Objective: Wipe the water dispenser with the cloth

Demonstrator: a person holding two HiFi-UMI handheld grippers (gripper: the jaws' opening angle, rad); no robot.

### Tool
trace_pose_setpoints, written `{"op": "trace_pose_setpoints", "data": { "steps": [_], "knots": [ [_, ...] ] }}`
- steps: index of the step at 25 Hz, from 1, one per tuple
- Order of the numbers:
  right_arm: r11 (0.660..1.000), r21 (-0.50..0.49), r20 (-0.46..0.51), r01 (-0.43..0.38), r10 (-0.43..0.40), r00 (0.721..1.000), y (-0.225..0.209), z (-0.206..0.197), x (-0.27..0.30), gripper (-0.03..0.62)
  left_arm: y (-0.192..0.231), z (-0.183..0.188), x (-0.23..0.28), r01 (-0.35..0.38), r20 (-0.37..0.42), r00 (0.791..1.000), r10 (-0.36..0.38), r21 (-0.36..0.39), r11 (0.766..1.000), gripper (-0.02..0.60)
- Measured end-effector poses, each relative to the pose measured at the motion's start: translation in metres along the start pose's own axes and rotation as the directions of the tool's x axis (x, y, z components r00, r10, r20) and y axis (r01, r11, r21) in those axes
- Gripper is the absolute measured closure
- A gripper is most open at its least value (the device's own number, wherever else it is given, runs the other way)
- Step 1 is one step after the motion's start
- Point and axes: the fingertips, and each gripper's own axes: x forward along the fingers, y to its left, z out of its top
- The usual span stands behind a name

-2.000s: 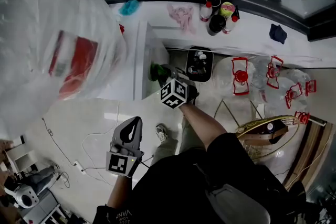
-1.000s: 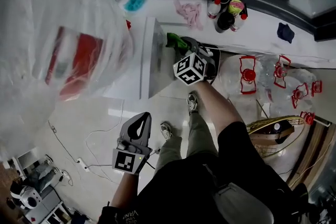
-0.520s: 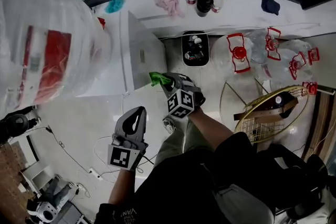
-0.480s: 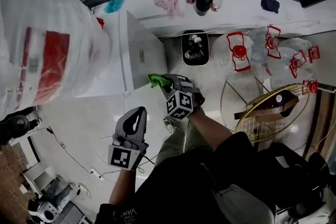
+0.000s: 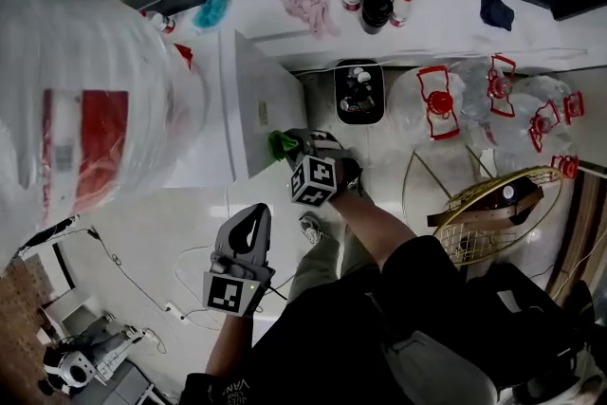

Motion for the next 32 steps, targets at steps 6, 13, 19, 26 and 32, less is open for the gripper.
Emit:
{"op": "trace_pose_setpoints", "data": {
  "steps": [6, 13, 19, 26, 32],
  "knots": [
    [1.000, -0.028, -0.020, 0.006, -0.006, 1.000, -0.048, 0.009, 0.029, 0.503, 0.015, 0.000, 0.011, -0.057, -0.007, 0.998, 0.056, -0.038, 0.998, 0.580],
    [0.996, -0.070, -0.056, 0.047, -0.051, 0.997, -0.115, 0.018, 0.064, 0.503, 0.026, -0.002, 0.021, -0.112, -0.004, 0.994, 0.112, -0.082, 0.990, 0.580],
    [0.992, -0.064, -0.096, 0.113, -0.118, 0.988, -0.171, 0.026, 0.088, 0.502, 0.030, -0.006, 0.021, -0.138, -0.014, 0.990, 0.137, -0.104, 0.985, 0.580],
    [0.981, -0.024, -0.081, 0.193, -0.194, 0.978, -0.199, 0.033, 0.083, 0.502, 0.026, -0.014, 0.018, -0.124, -0.039, 0.992, 0.120, -0.106, 0.987, 0.580],
    [0.977, 0.028, -0.062, 0.213, -0.211, 0.975, -0.162, 0.005, 0.045, 0.502, 0.024, -0.008, 0.017, -0.074, -0.015, 0.997, 0.073, -0.068, 0.995, 0.580]
  ]
}}
